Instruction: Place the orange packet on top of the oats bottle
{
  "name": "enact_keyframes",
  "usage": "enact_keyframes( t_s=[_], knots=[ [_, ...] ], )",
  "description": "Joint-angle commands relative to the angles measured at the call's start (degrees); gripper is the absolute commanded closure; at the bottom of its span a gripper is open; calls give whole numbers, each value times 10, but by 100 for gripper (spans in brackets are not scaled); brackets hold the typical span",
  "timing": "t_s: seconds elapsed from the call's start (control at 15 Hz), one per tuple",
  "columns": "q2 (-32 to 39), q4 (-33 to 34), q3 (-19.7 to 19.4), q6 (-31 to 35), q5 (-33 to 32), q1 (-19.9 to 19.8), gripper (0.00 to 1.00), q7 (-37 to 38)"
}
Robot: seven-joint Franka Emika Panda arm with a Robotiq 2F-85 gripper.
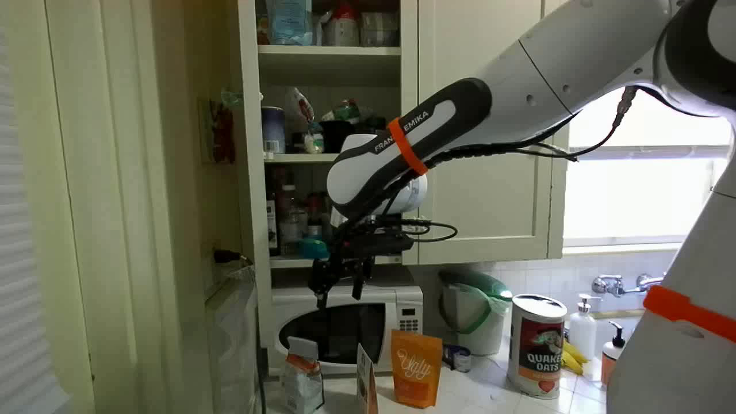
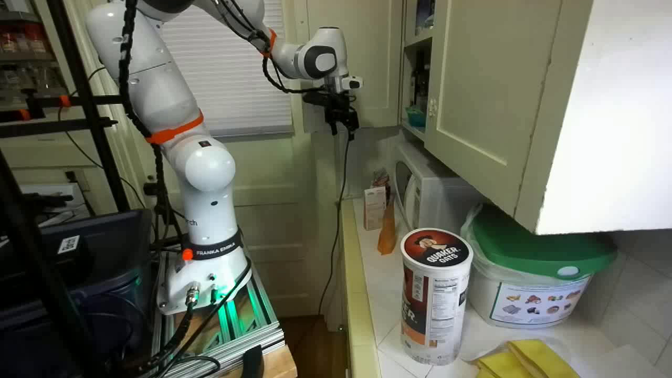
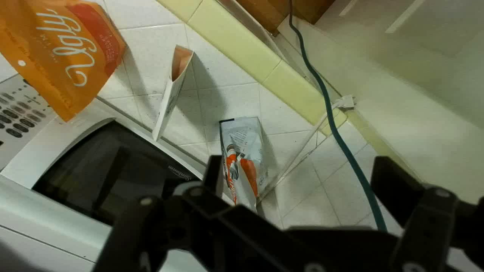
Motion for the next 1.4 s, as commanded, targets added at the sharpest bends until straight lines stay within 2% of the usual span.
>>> enact_keyframes(
  t_s=[0.0,0.2,0.4,0.47,0.53,0.6,0.67,0.8,0.87,1.0,1.07,1.13,1.2,1.33],
  knots=[
    [0,1,-1,-1,-1,1,0,1],
    [0,1,-1,-1,-1,1,0,1],
    [3,7,-28,-10,13,1,0,-61],
    [8,13,-50,-23,28,2,0,-111],
    [15,18,-86,-31,42,21,0,-163],
    [22,25,-139,-39,46,63,0,-201],
    [27,30,-166,-47,57,72,0,-246],
    [41,42,-213,-66,52,74,0,-336],
    [51,47,-225,-70,45,60,0,-381],
    [67,45,-258,-50,36,48,0,-470],
    [70,39,-233,-34,52,5,0,-505],
    [69,27,-237,-11,73,-7,0,-512],
    [63,35,-211,-38,54,-15,0,-475],
    [71,34,-214,-26,64,-34,0,-502]
  ],
)
